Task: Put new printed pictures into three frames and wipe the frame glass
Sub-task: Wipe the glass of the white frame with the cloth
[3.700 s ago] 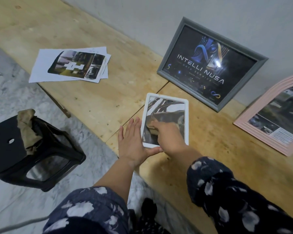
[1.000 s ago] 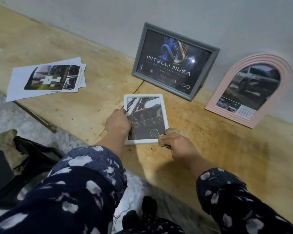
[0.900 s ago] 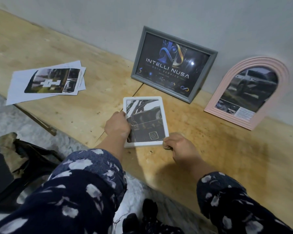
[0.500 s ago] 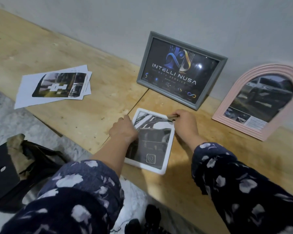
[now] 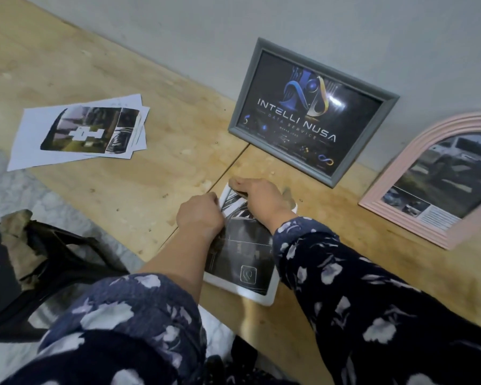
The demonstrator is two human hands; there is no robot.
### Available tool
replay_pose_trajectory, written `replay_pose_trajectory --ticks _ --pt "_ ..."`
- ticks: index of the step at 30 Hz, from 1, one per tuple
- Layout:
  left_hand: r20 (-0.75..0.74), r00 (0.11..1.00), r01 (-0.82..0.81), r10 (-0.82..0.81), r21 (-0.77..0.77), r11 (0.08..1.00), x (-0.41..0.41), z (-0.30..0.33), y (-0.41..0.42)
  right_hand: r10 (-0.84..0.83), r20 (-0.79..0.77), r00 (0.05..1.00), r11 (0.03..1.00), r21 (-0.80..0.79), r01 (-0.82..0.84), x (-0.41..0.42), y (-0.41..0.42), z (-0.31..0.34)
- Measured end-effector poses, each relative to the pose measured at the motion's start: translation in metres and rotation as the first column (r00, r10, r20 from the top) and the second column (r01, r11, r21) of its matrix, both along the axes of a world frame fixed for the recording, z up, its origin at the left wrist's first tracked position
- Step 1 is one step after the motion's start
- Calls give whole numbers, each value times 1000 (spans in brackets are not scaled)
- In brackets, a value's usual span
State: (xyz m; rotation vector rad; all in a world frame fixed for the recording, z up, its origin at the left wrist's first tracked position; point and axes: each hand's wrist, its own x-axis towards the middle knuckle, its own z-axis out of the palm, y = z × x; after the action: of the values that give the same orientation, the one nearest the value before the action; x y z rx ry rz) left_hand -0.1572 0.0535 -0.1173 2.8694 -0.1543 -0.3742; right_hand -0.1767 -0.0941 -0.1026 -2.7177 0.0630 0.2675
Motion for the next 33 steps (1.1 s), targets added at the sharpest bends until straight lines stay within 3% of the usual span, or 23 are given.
replay_pose_trajectory --ticks 3,7,10,14,16,19,22,25,27,30,33 --pt "-9 1000 11 -11 -3 1000 -1 1 1 -107 -29 994 994 21 108 -10 -16 -10" --pt "-34 999 -10 9 -21 1000 0 4 3 -123 58 991 992 20 122 -29 -41 -25" --pt "-42 999 -10 9 -18 1000 -2 7 4 -160 119 980 984 -57 168 -49 -51 -25" --pt "-43 999 -4 3 -14 1000 -3 10 5 -311 74 947 935 -155 319 -72 -53 -25" --pt "-56 998 -15 14 -19 1000 -2 11 5 -404 72 912 910 -71 409 -76 -44 -29" --pt "-106 994 -40 33 -61 997 -6 13 5 -640 53 767 753 244 612 -82 -19 -31" --pt "-156 983 -126 96 -196 973 -18 10 5 -818 -136 559 445 467 764 -88 -13 -29" --pt "-247 964 -208 97 -476 854 -27 7 5 -815 -363 451 135 638 758 -88 -26 -24" --pt "-338 935 -305 103 -626 718 -32 11 6 -798 -432 421 10 689 725 -86 -29 -15" --pt "-452 886 -429 105 -712 556 -37 27 12 -807 -373 457 56 722 689 -71 -26 0" --pt "-377 904 -428 204 -773 468 -30 38 19 -766 -314 560 175 737 653 -44 -21 18"
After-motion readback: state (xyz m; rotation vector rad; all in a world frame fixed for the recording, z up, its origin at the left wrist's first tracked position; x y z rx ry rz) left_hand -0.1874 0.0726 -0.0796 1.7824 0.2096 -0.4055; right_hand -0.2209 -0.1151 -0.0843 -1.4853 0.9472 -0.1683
